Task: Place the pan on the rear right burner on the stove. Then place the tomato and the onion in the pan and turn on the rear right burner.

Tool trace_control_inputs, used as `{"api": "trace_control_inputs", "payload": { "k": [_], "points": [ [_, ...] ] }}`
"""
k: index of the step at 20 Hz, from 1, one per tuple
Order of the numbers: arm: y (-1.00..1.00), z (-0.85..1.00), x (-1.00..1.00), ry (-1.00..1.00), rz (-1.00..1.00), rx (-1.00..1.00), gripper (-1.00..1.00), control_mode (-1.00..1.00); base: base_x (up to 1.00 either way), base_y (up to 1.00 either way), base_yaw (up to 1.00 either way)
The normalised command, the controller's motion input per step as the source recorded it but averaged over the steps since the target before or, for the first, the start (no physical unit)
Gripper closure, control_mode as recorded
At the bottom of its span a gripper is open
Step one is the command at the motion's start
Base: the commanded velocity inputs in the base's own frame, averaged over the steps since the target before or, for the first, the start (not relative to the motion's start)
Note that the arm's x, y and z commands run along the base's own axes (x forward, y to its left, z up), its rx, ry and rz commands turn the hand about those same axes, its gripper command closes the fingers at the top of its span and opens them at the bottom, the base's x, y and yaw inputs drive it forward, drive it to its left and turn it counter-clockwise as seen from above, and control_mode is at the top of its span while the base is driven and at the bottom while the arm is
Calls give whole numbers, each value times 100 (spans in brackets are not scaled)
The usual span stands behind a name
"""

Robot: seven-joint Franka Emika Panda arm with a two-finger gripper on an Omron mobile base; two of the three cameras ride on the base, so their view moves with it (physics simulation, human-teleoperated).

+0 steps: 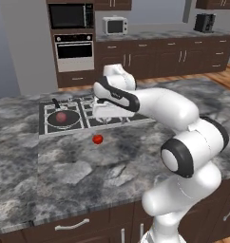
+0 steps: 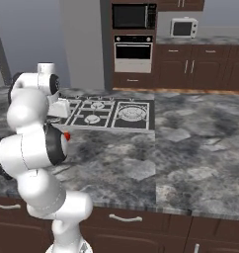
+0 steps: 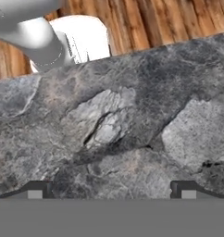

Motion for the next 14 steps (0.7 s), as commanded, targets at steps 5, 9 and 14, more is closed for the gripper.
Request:
{"api": "trace_control_inputs", "payload": {
  "k": [5, 9, 14],
  "points": [
    [-23, 0, 0, -24, 12, 28, -100, -100, 0, 0, 0],
    [1, -1, 0, -19, 5, 14, -100, -100, 0, 0, 0],
    [9, -4, 12, -9, 4, 0, -100, -100, 0, 0, 0]
  ]
}}
